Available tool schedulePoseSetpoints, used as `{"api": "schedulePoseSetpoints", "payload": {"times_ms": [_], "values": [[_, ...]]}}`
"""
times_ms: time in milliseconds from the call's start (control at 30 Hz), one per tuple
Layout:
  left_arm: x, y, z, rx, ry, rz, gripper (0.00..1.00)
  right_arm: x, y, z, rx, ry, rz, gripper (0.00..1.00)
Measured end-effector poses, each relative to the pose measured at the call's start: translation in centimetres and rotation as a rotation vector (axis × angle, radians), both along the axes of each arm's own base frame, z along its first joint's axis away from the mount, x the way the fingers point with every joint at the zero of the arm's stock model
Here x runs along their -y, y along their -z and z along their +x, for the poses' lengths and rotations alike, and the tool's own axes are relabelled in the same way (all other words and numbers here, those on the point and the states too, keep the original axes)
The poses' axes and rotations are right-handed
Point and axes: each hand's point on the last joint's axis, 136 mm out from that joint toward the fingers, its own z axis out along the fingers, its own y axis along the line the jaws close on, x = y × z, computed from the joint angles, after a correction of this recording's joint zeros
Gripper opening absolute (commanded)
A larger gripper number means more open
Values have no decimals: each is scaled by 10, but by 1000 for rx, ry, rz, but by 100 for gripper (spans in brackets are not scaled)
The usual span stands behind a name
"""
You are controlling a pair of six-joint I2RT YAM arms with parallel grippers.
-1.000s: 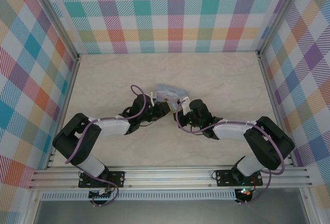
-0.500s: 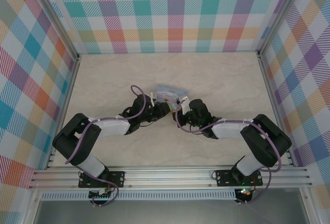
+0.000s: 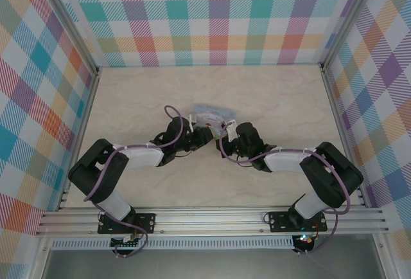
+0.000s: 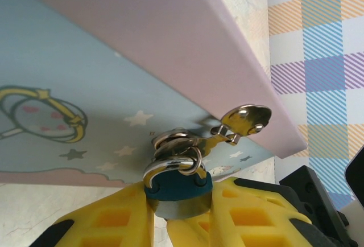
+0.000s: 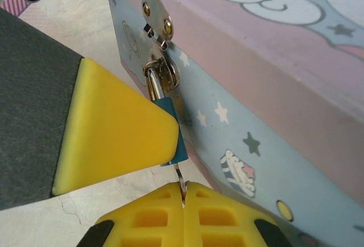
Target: Unlock the padlock with the key
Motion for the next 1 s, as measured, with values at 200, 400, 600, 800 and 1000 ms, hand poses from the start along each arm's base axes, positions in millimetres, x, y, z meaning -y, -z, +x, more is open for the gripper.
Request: {"api": "schedulePoseSetpoints", "payload": {"times_ms": [200, 400, 600, 800, 1000], "values": [[11, 12, 3, -25, 16, -11, 29, 10, 12, 2, -45, 32, 0, 0], [14, 27, 3, -58, 16, -4, 39, 11, 24, 3, -97, 53, 13, 0], [17, 28, -1, -69, 22, -9, 55, 11, 28, 2, -146, 78, 36, 0], [9, 18, -6, -54, 4, -6, 72, 11, 34, -1, -214, 105, 57, 0], [-10, -12, -6, -7, -49, -13, 75, 9, 41, -5, -283, 124, 86, 0]]}}
